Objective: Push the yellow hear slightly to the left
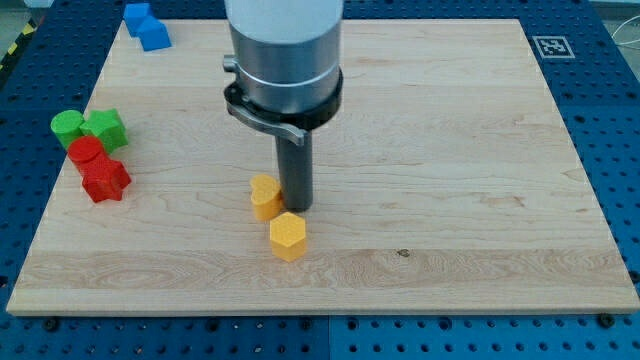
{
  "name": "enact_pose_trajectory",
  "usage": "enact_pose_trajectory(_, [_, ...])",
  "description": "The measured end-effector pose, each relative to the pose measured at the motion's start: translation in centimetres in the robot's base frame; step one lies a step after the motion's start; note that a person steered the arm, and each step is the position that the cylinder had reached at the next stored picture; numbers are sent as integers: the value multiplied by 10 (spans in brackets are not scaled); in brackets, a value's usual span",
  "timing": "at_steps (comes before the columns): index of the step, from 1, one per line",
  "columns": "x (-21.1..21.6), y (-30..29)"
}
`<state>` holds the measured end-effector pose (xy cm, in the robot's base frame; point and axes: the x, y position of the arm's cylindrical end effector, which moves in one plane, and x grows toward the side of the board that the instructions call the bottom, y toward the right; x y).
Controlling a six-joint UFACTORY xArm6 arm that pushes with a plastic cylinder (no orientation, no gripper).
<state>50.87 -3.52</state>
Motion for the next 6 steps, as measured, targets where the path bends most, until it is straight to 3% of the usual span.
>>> enact_pose_trajectory(3, [-22, -17])
enact_pose_trajectory(6, [9, -31])
